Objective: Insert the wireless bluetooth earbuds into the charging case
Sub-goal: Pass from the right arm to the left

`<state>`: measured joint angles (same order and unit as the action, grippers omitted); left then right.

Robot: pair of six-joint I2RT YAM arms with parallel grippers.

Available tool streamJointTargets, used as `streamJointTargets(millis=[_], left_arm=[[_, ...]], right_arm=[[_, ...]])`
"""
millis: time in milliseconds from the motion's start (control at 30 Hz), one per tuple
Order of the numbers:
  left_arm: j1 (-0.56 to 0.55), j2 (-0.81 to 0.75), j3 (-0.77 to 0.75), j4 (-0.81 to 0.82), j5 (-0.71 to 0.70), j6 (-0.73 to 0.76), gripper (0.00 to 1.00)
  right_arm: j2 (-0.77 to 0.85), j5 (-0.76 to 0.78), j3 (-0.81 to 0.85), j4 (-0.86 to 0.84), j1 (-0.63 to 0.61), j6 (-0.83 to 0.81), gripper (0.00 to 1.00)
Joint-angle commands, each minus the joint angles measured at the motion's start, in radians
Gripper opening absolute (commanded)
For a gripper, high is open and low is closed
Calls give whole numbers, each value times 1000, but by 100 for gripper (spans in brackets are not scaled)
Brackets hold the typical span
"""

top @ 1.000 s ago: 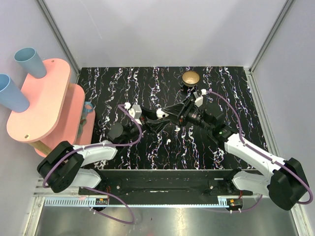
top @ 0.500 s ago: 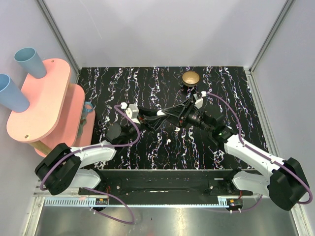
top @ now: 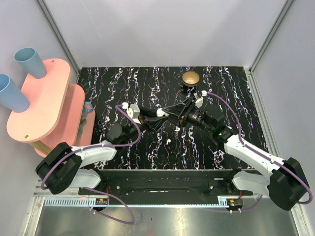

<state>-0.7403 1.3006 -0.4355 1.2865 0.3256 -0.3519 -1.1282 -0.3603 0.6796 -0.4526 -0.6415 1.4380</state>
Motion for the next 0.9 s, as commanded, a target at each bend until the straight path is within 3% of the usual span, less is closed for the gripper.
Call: streamJointTargets(millis=[0,733,867], left_arm=[[-4,-1,-22,379,10,1,42],[-5,-9,-23,379,20,-4,42],[-7,-3,-25,378,21,-7,36]], right_arm=[[13,-14,0,-72,-3,13,35],[-15,-42,15,-35,-3,-19,34],[-13,-40,14,-47,-3,-13,34]])
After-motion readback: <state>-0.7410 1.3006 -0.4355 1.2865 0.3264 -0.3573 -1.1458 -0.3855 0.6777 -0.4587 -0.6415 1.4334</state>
